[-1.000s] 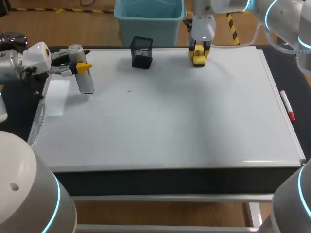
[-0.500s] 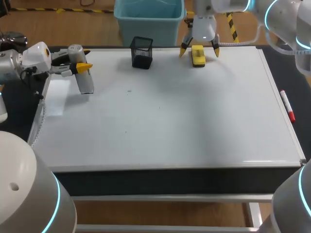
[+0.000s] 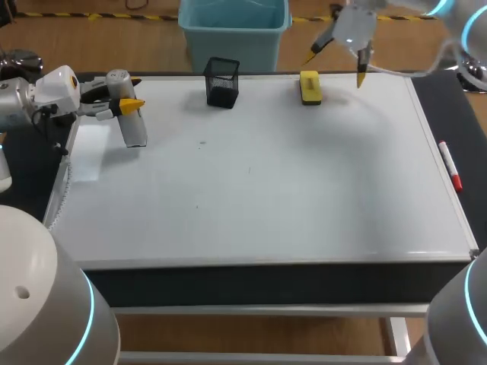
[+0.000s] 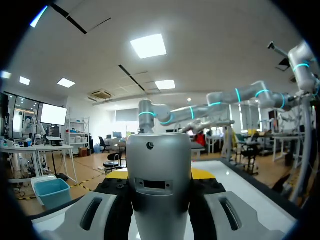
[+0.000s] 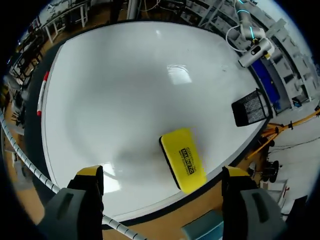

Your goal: Pick up the inspection probe, press it on each red-marked spot on the whiteboard one by one, put down the probe, pick up the eraser, and wipe off all the red marks.

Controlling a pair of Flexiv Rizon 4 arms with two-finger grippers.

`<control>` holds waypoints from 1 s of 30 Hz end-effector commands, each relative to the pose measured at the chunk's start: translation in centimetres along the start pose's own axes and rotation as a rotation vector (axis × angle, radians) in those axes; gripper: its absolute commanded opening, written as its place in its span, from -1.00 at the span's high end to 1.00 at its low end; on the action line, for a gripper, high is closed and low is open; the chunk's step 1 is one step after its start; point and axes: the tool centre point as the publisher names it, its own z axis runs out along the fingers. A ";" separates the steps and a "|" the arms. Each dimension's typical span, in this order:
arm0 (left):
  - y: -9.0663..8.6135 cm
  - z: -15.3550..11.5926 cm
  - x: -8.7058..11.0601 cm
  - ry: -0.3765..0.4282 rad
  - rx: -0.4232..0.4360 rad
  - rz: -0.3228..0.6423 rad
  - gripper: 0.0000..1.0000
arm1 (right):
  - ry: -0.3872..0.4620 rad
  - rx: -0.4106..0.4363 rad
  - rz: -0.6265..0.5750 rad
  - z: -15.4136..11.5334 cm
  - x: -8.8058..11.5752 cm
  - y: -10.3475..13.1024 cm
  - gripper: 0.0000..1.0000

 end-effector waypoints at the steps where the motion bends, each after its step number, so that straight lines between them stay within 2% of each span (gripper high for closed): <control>1: -0.1 0.0 0.0 0.000 0.001 0.001 1.00 | -0.264 0.145 0.130 -3.5 3.6 4.4 -1.00; 6: -0.1 0.0 0.0 0.000 0.001 0.001 1.00 | -0.347 0.119 0.280 -5.3 4.9 4.9 -1.00; 8: -0.1 0.0 0.0 0.000 0.001 0.001 1.00 | -0.343 0.084 0.360 -5.7 5.4 5.0 -1.00; 16: -0.1 0.0 0.0 0.000 0.001 0.001 1.00 | -0.398 -0.002 0.471 -7.0 6.8 5.7 -1.00; 18: -0.1 0.0 0.0 0.000 0.001 0.001 1.00 | -0.398 -0.058 0.497 -7.3 7.0 5.8 -1.00; 19: -0.1 0.0 0.0 0.000 0.001 0.001 1.00 | -0.416 -0.038 0.492 -7.5 7.1 6.0 -1.00; 25: -0.1 0.0 0.0 0.000 0.001 0.001 1.00 | -0.439 -0.057 0.532 -8.9 7.9 6.8 -1.00; 30: -0.1 0.0 0.0 0.000 0.001 0.001 1.00 | -0.436 -0.011 0.548 -9.7 8.3 7.4 -1.00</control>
